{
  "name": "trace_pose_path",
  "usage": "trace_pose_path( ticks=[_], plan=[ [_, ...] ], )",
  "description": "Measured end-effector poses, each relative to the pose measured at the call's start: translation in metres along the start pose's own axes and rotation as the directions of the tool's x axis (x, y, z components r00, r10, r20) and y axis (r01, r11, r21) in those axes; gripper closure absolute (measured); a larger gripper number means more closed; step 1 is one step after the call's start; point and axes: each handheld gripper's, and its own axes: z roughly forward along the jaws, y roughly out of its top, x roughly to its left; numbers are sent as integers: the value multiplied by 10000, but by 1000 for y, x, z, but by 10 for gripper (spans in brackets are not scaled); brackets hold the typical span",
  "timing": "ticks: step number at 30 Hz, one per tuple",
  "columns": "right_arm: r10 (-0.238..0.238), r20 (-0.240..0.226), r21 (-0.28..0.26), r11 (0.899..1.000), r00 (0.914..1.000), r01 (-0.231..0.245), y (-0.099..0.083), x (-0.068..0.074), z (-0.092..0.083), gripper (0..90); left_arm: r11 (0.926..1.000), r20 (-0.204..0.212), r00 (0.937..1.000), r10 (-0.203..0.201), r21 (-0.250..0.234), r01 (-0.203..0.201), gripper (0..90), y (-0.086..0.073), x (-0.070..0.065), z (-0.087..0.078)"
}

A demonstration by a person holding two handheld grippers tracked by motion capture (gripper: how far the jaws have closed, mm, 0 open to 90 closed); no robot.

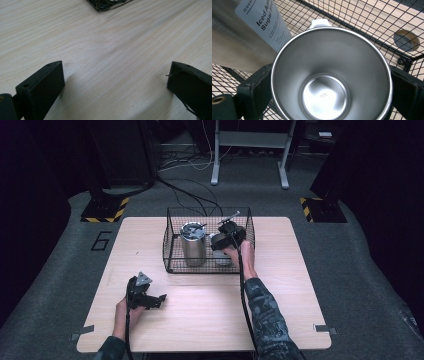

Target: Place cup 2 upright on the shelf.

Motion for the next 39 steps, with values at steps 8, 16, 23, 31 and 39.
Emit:
trace_pose_path(
  ticks=[8,16,23,31,39],
  plan=[
    [-26,-65,134,9999,10000,27,-1,0,-1,52,10000,2,10000,-8,-9,8,9,0,0,0],
    [-66,12,227,9997,10000,66,-2,1,-2,46,10000,0,10000,-6,-5,6,9,0,0,0],
    [-181,236,15,9998,9996,181,0,5,-10,3,10000,7,10000,-5,-10,5,9,0,0,0],
    [-402,321,-200,9990,9987,409,2,9,-23,0,10000,6,10000,-6,-7,6,9,0,0,0],
    [-457,272,-514,9976,9986,471,-1,6,-45,0,10000,11,10000,-3,-11,3,9,0,0,0]
  ],
)
